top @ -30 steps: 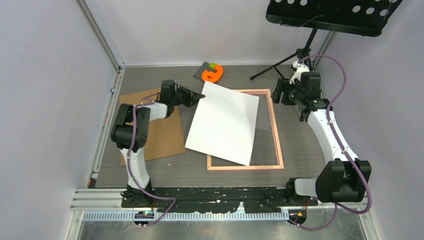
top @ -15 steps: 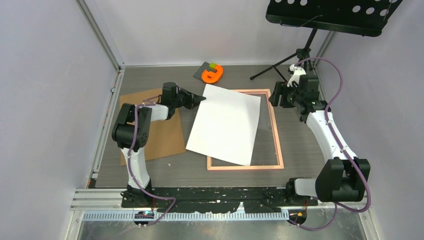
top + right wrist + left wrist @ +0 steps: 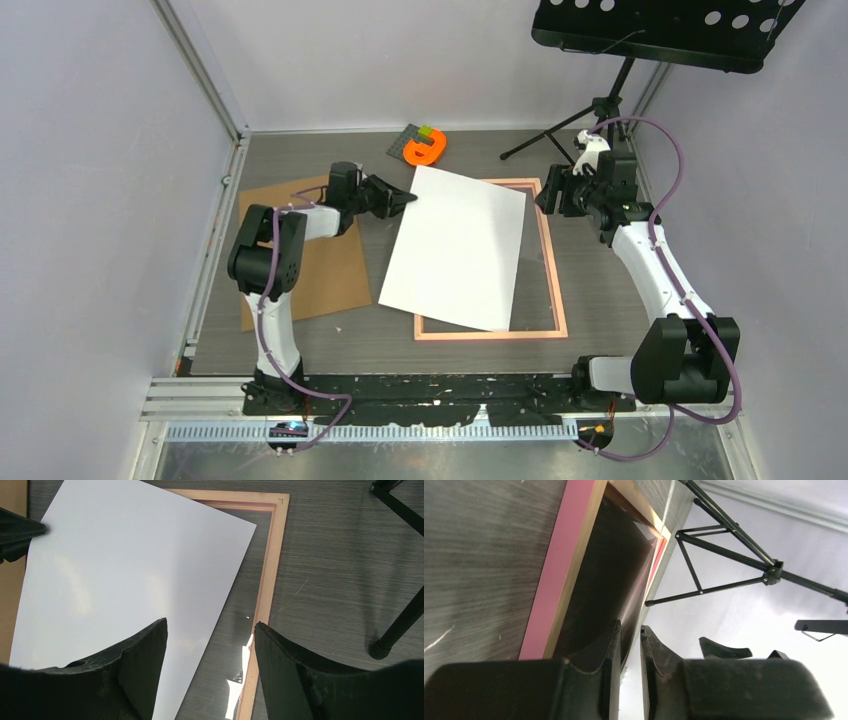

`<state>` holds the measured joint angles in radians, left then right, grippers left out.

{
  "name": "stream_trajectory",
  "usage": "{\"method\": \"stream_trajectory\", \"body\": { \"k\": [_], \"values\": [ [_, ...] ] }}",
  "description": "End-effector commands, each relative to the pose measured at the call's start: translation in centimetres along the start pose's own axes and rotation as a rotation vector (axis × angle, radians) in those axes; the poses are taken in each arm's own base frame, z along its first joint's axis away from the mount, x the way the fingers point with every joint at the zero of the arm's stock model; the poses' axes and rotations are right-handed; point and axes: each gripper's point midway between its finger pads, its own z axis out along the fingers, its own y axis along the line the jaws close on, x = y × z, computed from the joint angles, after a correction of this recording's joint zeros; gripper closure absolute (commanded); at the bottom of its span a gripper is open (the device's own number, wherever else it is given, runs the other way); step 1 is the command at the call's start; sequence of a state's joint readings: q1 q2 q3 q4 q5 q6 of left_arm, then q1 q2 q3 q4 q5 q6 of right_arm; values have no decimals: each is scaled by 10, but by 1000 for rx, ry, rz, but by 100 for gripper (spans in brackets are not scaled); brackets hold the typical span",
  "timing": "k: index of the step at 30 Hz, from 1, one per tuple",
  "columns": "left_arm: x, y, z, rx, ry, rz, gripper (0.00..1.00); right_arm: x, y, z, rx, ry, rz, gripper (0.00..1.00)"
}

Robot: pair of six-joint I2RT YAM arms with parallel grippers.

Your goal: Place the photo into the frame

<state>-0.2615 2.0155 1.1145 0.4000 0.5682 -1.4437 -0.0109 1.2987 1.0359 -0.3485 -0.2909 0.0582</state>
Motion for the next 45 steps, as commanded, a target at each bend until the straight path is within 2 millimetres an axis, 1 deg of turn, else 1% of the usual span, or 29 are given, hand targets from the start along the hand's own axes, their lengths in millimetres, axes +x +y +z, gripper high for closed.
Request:
{"method": "stream_trajectory", "body": {
  "k": [1, 5, 7, 12, 14, 15, 17, 19, 23, 30, 34, 40, 42, 45],
  "values": [
    [3, -10, 1, -3, 65, 149, 79, -13, 2, -1, -15, -53, -15, 30],
    [9, -3, 0, -19, 117, 199, 74, -12, 2, 0, -16, -52, -11, 30],
    [12, 2, 2, -29, 151, 221, 73, -11, 2, 1, -16, -49, -9, 30],
    [23, 7, 1, -41, 228, 293, 73, -11, 1, 1, -8, -51, -10, 30],
    [30, 10, 0, -56, 276, 326, 74, -12, 1, 0, -5, -53, -11, 30],
    [33, 8, 0, -52, 298, 350, 74, -12, 0, 0, -4, -54, -11, 30],
    [40, 9, 0, -53, 345, 378, 75, -13, 0, 0, -2, -55, -7, 30],
    [49, 11, 0, -49, 391, 395, 77, -13, 0, 1, -1, -55, -7, 30],
    [68, 6, 3, -12, 477, 421, 83, -13, -1, 1, 3, -56, -6, 30],
    [84, 3, 4, 0, 535, 427, 100, -14, -1, -3, 10, -67, -11, 30],
    [84, 3, -3, 6, 508, 421, 100, -14, -1, -4, 10, -69, -11, 30],
    [65, -9, -11, 62, 348, 340, 100, -15, 0, -6, 8, -76, -9, 30],
    [61, -10, -13, 62, 303, 318, 100, -15, 0, -6, 7, -79, -11, 30],
    [56, -19, -15, 86, 245, 304, 100, -16, 1, -8, 7, -87, -11, 30]
  ]
}}
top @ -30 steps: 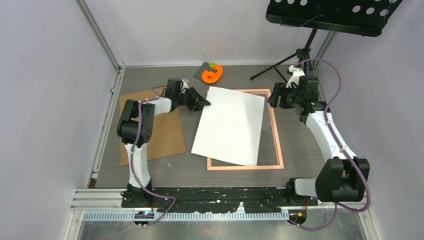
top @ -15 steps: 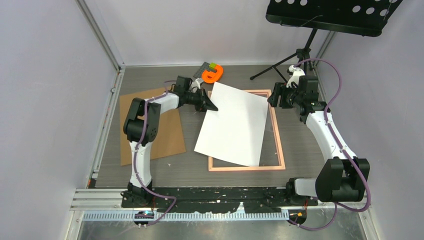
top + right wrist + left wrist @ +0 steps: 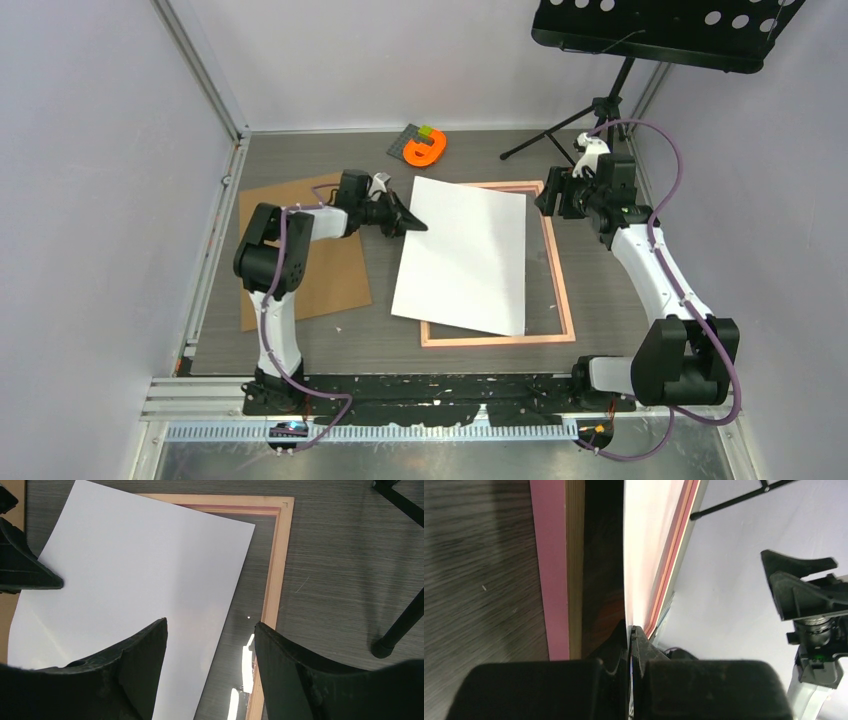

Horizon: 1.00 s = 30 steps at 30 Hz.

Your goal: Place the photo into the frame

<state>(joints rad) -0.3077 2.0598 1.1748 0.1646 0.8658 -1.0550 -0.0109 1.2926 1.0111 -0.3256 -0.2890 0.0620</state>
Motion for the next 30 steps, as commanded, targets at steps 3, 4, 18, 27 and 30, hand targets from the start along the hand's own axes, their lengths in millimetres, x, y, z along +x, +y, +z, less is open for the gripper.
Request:
{"method": "stream_trajectory", "body": {
  "k": [3, 4, 18, 27, 30],
  "values": [
    [-32, -59, -18, 125, -194, 59, 100, -21, 2, -11, 5, -86, -11, 30],
    [-33, -62, -18, 124, -206, 60, 100, -20, 2, -11, 6, -86, -13, 30],
    [-41, -55, -13, 117, -312, -27, 100, -18, 1, -11, 6, -91, -9, 30],
    [-44, -44, -35, 118, -382, -169, 100, -17, 0, -11, 6, -92, -7, 29],
    [-47, -47, -43, 138, -403, -207, 100, -16, -1, -10, 10, -86, -8, 29]
  ]
}}
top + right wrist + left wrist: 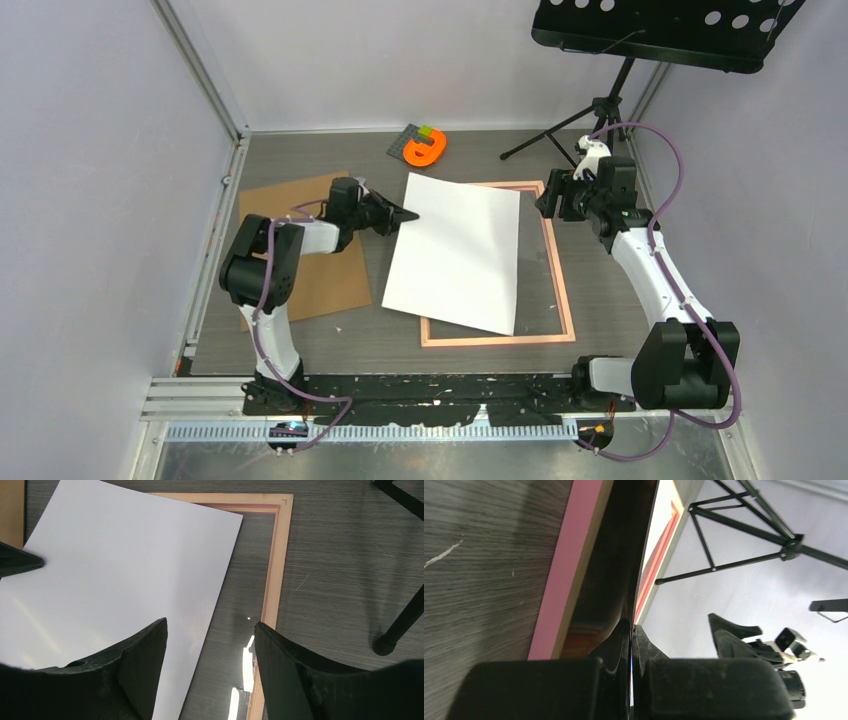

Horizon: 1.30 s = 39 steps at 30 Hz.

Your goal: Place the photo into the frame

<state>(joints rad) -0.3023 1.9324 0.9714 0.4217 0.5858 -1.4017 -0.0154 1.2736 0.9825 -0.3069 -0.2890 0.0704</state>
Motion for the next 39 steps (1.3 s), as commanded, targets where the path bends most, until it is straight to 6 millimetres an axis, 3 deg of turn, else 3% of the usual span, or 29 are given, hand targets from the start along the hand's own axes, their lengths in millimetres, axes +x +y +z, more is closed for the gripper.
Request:
{"method": "stream_trajectory", "body": {
  "k": [1, 11, 27, 31, 39],
  "values": [
    [-15, -46, -20, 132, -77, -14, 100, -19, 0, -7, 9, -75, -17, 29],
    [-19, -45, -21, 171, -121, -59, 100, -19, -3, -6, 21, -69, -23, 29],
    [19, -16, -7, 91, -93, -67, 100, -16, -4, -4, 20, -63, -22, 29],
    [17, -25, -5, 125, -102, -69, 92, -16, -4, -6, 22, -69, -23, 29],
    [20, -39, 11, 186, -90, -87, 92, -16, -4, -6, 24, -67, -23, 29]
  ]
}}
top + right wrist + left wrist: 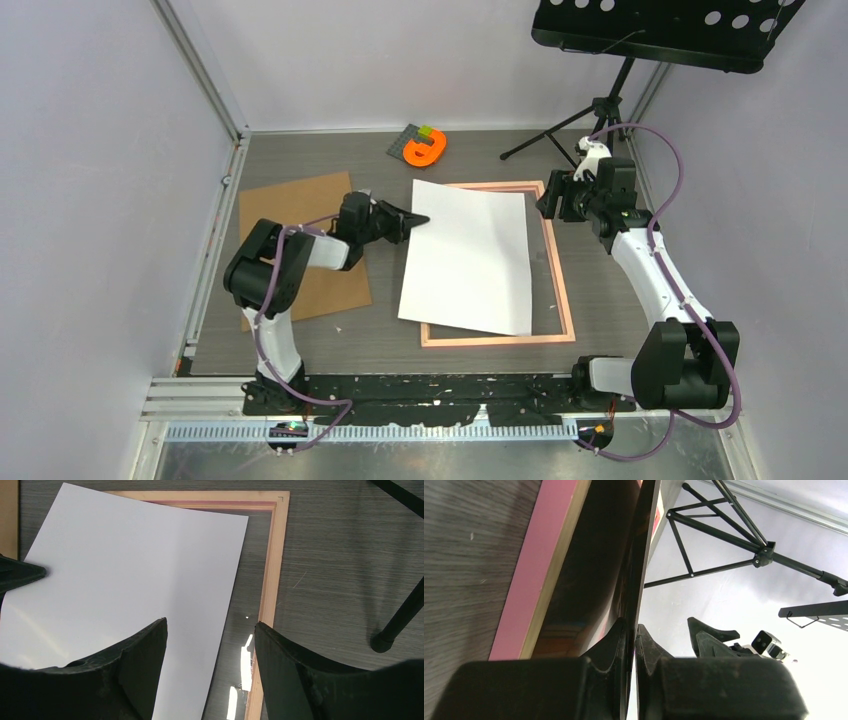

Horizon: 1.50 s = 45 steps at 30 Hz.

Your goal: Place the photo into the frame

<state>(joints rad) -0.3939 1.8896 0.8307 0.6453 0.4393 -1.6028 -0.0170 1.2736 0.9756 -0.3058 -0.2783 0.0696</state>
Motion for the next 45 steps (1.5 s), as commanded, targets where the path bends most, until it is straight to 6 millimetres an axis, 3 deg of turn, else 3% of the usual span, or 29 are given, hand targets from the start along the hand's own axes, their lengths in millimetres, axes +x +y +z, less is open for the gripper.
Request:
{"method": "stream_trajectory", "body": {
  "k": [1, 7, 10, 18, 30, 35, 45],
  "values": [
    [-1, -32, 12, 119, -5, 7, 93, -18, -2, -6, 13, -72, -25, 29],
    [1, -48, 18, 183, -2, 7, 96, -18, -3, -6, 17, -70, -27, 29],
    [7, -48, 20, 189, 19, 23, 91, -17, -3, -5, 17, -68, -27, 29],
    [27, -24, 8, 117, 89, 156, 61, -16, -4, -5, 17, -66, -27, 29],
    [52, 13, -5, -19, 331, 385, 55, -16, -3, -7, 14, -78, -24, 29],
    [58, 29, -11, -78, 387, 409, 58, -16, -2, -7, 10, -77, -20, 29],
    [56, 21, -6, -80, 375, 384, 93, -17, -2, -10, 11, -89, -22, 29]
  ]
}}
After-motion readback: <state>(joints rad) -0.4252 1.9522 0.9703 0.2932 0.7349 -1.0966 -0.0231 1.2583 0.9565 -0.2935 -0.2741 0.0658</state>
